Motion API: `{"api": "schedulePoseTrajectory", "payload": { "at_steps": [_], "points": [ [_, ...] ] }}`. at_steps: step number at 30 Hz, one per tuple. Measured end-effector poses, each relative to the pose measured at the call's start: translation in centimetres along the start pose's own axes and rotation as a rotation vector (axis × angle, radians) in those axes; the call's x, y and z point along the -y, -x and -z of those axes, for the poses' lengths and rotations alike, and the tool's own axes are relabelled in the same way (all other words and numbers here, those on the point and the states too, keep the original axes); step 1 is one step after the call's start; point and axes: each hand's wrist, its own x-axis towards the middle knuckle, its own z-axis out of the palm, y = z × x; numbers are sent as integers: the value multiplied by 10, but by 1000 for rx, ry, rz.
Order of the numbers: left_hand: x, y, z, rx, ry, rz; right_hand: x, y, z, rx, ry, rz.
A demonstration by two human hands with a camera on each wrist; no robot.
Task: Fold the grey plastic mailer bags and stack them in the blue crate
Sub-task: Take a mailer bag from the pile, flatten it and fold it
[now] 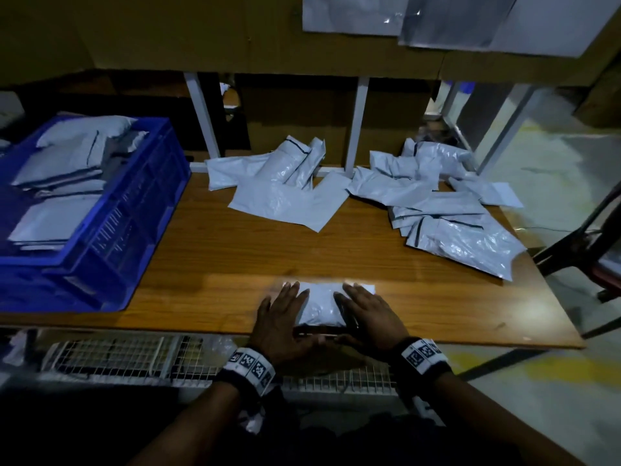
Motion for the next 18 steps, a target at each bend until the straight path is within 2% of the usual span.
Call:
{"api": "schedulePoseTrajectory", "payload": {
  "at_steps": [2,4,6,9,11,13,18],
  "points": [
    [6,12,0,-116,190,-20,-2,-1,-1,-127,-91,36],
    [11,20,7,-257,365,7,-4,-1,10,-146,-188,18],
    [13,25,18,-291,512,46,-5,-2,28,-77,-319,9],
    [7,29,46,-305,690,134,-1,-5,59,54,-672,-2],
    [3,30,65,-395,697,113,7,-9,76,140,-886,-39],
    [-3,34,78,-492,805,100,12,-15,86,173,-1064,-86],
    [14,59,91,-728,1040,370,36,-29,98,79,-1381,-160]
  ]
}}
